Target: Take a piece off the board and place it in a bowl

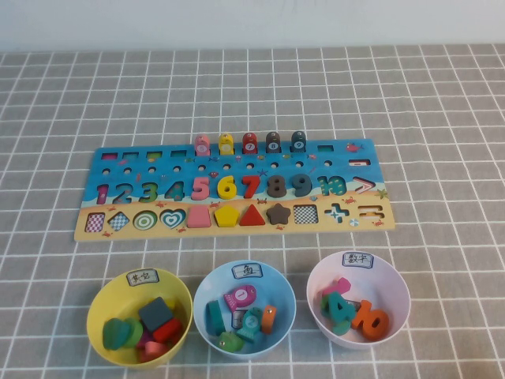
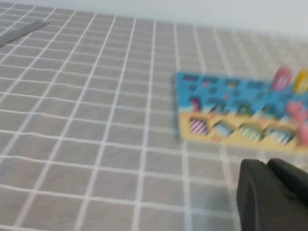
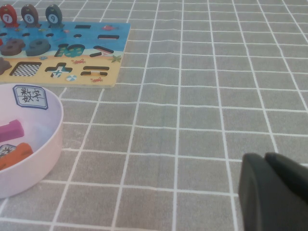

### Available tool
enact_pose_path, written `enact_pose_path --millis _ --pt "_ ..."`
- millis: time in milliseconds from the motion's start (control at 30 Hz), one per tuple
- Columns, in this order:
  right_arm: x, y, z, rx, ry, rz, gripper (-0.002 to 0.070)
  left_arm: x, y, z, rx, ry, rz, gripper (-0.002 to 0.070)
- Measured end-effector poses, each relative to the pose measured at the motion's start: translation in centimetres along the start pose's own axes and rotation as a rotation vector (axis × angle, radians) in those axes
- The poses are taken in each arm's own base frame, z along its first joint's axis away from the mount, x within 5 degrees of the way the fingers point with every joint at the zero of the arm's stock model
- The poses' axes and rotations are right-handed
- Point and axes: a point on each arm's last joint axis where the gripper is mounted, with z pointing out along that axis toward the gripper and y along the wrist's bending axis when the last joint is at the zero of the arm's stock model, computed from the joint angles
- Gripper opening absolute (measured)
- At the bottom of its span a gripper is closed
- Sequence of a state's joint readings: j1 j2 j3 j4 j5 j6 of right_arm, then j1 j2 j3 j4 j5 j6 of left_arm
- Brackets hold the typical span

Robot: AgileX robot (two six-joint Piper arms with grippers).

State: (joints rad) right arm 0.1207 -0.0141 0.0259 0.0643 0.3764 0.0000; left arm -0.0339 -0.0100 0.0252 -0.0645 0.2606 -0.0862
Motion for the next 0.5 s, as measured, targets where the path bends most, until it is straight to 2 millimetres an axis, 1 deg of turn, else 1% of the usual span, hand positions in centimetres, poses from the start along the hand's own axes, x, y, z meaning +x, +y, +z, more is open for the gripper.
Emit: enact_pose_path --millis 133,233,500 --pt "0.0 0.0 0.0 0.0 0.0 0.0 -0.0017 -0.7 -0.3 0.0 0.038 -0.077 -0.186 -0.0003" --pt "0.0 0.0 0.0 0.0 0.0 0.0 -0.0017 -1.2 -0.3 -0.1 0.054 -0.121 -0.26 -0.0003" --pt "0.0 0.0 0.0 0.0 0.0 0.0 -0.0017 -1.6 -0.3 -0.2 0.063 -0.173 -0.315 -0.0003"
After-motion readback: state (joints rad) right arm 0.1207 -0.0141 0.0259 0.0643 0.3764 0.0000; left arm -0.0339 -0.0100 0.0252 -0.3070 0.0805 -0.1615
